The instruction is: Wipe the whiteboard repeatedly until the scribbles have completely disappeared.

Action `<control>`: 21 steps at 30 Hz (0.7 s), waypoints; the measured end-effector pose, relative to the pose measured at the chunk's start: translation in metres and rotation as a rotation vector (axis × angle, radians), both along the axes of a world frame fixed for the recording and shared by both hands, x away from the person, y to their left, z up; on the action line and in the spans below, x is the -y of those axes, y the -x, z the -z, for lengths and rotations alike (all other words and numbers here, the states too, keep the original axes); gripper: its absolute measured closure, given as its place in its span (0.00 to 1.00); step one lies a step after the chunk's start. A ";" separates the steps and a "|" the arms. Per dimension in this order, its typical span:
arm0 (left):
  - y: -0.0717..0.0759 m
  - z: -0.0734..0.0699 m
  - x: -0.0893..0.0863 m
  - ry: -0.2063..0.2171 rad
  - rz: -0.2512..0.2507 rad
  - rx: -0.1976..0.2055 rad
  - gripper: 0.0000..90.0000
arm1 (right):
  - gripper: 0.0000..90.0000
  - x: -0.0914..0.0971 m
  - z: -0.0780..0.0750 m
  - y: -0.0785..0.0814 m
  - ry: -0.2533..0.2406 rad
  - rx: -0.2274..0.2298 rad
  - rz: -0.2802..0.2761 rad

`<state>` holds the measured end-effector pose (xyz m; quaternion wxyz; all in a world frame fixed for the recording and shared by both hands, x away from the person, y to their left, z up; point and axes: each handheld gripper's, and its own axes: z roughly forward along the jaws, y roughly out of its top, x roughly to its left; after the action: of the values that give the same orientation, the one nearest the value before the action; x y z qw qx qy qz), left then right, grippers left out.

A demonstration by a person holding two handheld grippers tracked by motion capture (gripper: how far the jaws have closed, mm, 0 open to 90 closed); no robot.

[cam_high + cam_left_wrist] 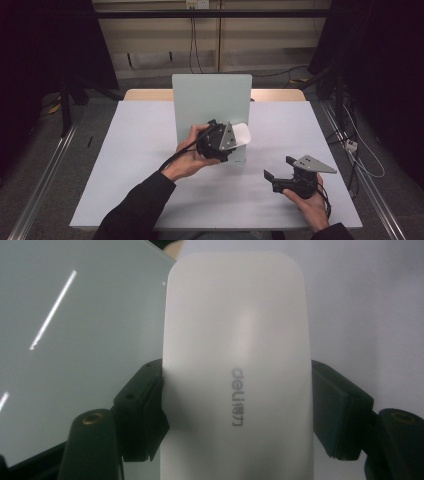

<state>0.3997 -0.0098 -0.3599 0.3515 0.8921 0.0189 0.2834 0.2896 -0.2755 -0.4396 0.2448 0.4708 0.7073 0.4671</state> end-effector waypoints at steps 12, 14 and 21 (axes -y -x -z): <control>0.017 0.042 0.004 -0.115 0.063 -0.025 0.35 | 0.05 0.001 0.000 0.001 -0.004 0.001 0.000; 0.020 0.053 0.004 -0.134 0.082 -0.049 0.35 | 0.05 0.001 0.000 0.000 -0.005 -0.001 0.002; 0.024 0.066 0.000 -0.220 0.107 -0.070 0.35 | 0.05 0.001 0.000 0.000 -0.005 0.000 0.000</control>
<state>0.3756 -0.0101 -0.4256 0.2654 0.9343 -0.0477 0.2333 0.2892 -0.2760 -0.4397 0.2437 0.4712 0.7061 0.4689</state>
